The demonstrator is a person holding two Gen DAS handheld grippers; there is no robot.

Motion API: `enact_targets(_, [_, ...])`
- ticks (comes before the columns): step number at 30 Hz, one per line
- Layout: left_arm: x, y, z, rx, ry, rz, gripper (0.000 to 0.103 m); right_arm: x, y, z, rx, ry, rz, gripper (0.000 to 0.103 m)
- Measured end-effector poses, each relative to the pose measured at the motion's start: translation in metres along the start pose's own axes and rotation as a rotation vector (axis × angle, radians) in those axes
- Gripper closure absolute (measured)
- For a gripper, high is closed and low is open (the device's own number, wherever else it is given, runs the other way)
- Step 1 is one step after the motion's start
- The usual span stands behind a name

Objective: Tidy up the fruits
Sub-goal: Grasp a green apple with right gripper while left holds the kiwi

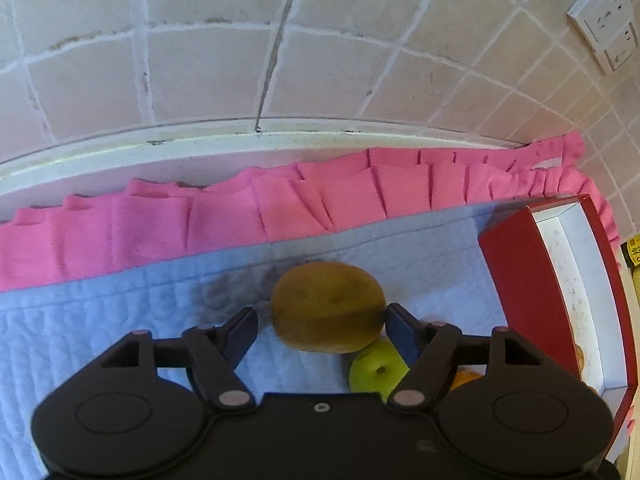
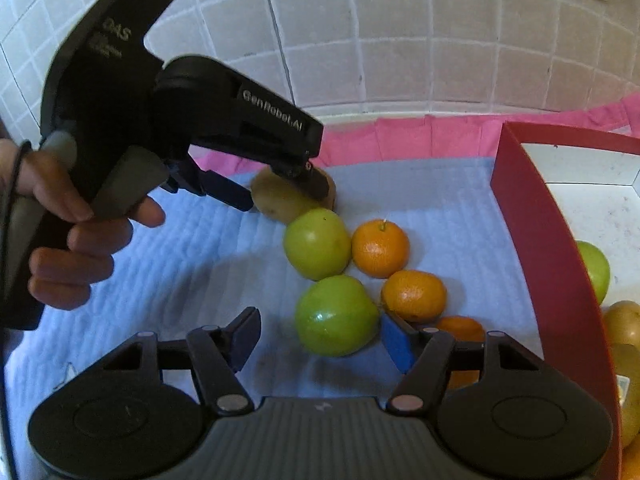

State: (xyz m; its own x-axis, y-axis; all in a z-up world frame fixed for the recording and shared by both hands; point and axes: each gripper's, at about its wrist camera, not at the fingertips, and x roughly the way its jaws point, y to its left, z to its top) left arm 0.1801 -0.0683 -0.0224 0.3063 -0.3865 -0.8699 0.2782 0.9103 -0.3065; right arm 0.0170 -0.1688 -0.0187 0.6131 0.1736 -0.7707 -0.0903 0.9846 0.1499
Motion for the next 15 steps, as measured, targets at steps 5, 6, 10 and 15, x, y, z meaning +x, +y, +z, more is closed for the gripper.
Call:
enact_targets(5, [0.012,-0.001,-0.002,0.008,-0.009,0.024,0.017,0.014,-0.009,-0.003,0.017,0.007,-0.008,0.047])
enact_targets(6, [0.012,-0.001,-0.002,0.007,-0.022,0.024,0.018,0.016,-0.010,-0.004,0.021,0.002,-0.012,0.050])
enact_targets(10, [0.007,0.000,-0.006,0.024,-0.052,0.011,0.024,0.017,-0.015,-0.005,0.039,-0.019,-0.003,0.051])
enact_targets(15, [0.004,-0.002,-0.011,0.038,-0.076,0.023,0.025,0.015,-0.018,-0.003,0.064,-0.027,0.017,0.051])
